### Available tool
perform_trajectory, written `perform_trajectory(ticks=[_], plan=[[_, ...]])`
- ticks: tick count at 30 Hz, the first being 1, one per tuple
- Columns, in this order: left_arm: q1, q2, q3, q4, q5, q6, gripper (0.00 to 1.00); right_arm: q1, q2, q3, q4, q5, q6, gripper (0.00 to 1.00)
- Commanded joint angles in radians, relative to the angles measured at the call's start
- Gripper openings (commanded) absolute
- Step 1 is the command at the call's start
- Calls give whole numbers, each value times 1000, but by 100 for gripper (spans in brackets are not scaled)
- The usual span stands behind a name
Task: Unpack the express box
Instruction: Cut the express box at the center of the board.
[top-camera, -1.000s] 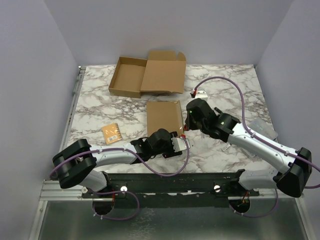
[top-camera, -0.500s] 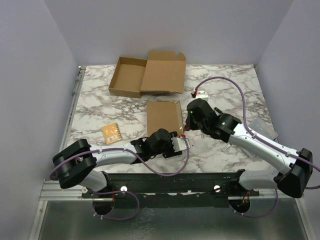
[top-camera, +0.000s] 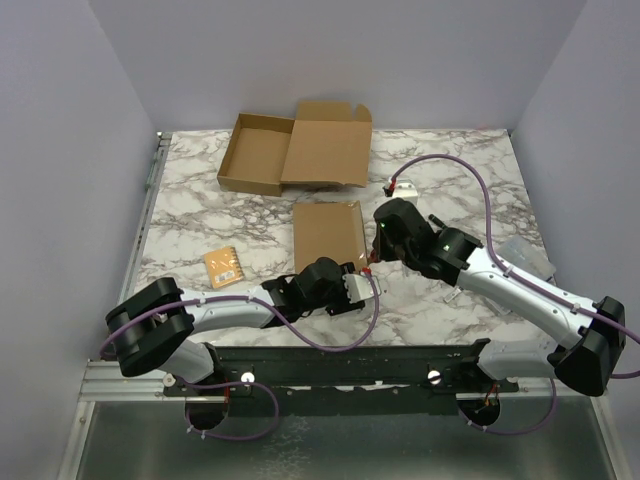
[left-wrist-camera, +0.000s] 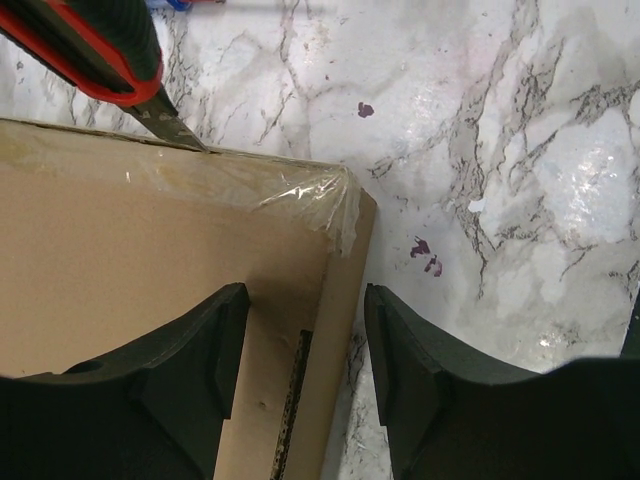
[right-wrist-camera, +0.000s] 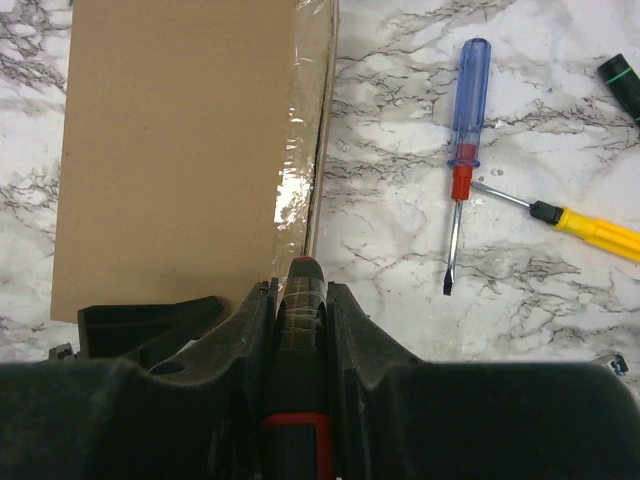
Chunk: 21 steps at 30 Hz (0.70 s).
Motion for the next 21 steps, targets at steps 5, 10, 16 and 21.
perform_trajectory(ticks=[5,10,16,21], plan=[[-1,65,35,73,-148,-140,57,34,1,-11,-45,33,47,0],[-1,117,57,88,-211,-216,57,45,-14,-21,-66,28,74,0],[-1,136,31,182,-273,-311,54,55,-31,-28,-100,20,103,0],[-3,166,2,264,-300,-387,51,57,-56,-43,-128,-7,121,0]])
